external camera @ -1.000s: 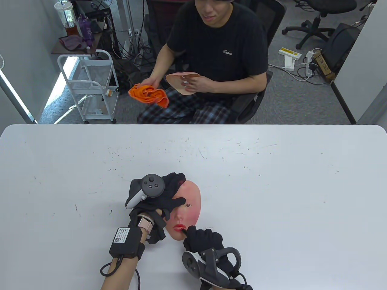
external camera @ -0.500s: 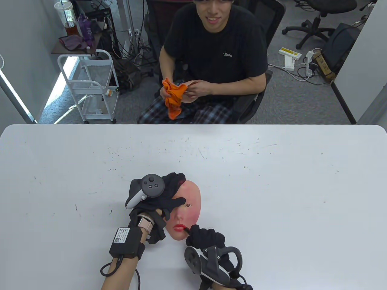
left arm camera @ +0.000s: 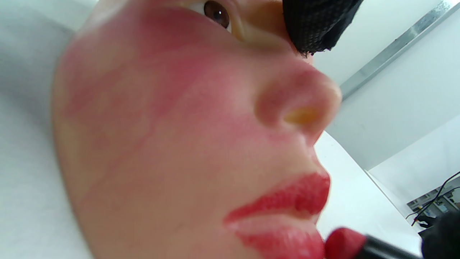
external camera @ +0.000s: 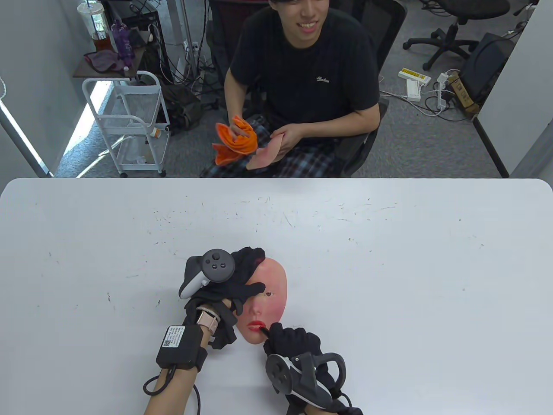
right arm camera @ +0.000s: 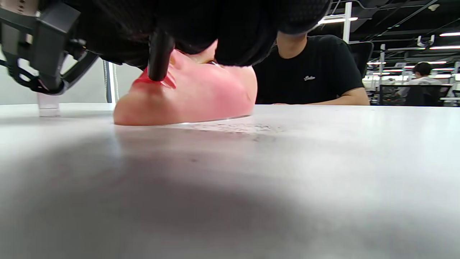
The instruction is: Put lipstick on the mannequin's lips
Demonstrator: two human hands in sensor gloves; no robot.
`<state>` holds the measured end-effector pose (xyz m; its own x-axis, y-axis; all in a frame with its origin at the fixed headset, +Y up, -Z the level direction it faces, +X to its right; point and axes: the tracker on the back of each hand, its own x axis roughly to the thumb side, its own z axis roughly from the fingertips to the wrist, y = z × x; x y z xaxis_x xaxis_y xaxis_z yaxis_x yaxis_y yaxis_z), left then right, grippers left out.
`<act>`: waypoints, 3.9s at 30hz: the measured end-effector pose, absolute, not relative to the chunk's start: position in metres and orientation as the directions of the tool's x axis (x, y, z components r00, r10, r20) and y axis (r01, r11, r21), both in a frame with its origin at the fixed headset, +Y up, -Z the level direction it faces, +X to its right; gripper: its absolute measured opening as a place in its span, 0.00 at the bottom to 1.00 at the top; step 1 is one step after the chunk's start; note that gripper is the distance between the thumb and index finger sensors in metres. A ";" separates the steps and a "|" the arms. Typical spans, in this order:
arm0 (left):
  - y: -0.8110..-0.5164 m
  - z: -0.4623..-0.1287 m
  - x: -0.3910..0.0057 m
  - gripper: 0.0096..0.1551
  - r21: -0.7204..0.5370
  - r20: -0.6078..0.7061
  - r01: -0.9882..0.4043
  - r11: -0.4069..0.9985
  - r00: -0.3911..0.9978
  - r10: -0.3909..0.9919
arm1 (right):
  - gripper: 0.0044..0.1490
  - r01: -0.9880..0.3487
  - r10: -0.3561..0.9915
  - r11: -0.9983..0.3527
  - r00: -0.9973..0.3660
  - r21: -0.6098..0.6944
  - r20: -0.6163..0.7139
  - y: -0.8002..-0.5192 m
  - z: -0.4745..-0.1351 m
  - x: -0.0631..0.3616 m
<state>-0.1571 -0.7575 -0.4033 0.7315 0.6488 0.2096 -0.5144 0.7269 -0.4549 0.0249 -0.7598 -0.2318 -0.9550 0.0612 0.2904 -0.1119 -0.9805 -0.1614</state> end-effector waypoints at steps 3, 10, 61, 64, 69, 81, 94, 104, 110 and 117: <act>-0.757 -0.403 -0.157 0.51 -0.454 0.209 -0.515 0.727 0.732 0.649 | 0.32 -0.108 0.056 -0.980 -0.956 -0.164 0.289 -0.760 -0.231 0.024; -0.758 -0.403 -0.157 0.51 -0.453 0.209 -0.515 0.728 0.732 0.648 | 0.32 -0.041 0.001 -0.986 -0.971 -0.162 0.238 -0.759 -0.233 0.023; -0.759 -0.403 -0.158 0.51 -0.455 0.206 -0.523 0.720 0.725 0.657 | 0.32 0.051 -0.139 -0.956 -0.946 -0.287 0.294 -0.755 -0.224 -0.002; -0.759 -0.403 -0.158 0.51 -0.456 0.205 -0.524 0.719 0.724 0.658 | 0.32 0.073 -0.163 -0.950 -0.945 -0.303 0.283 -0.755 -0.223 0.002; -0.759 -0.403 -0.158 0.51 -0.457 0.206 -0.521 0.721 0.727 0.655 | 0.32 0.114 -0.208 -0.948 -0.928 -0.296 0.308 -0.756 -0.226 -0.014; -0.759 -0.403 -0.158 0.51 -0.456 0.204 -0.524 0.719 0.725 0.658 | 0.32 0.123 -0.228 -0.934 -0.929 -0.337 0.291 -0.755 -0.223 -0.011; -0.759 -0.403 -0.158 0.51 -0.455 0.203 -0.523 0.721 0.728 0.655 | 0.32 0.127 -0.217 -0.938 -0.940 -0.323 0.262 -0.753 -0.222 0.000; -0.759 -0.403 -0.158 0.51 -0.455 0.202 -0.521 0.722 0.729 0.654 | 0.32 -0.045 -0.005 -0.976 -0.973 -0.214 0.232 -0.757 -0.231 0.018; -0.759 -0.403 -0.157 0.51 -0.457 0.201 -0.520 0.722 0.730 0.653 | 0.32 -0.119 0.088 -0.984 -0.972 -0.134 0.219 -0.759 -0.234 0.027; -0.760 -0.403 -0.158 0.51 -0.455 0.201 -0.522 0.721 0.729 0.654 | 0.32 -0.104 0.077 -0.986 -0.976 -0.129 0.202 -0.759 -0.237 0.027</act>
<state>-0.1575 -0.7596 -0.4034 0.7290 0.6543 0.2012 -0.5218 0.7214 -0.4554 0.0265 -0.7587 -0.2367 -0.9763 0.0769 0.2020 -0.1045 -0.9861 -0.1292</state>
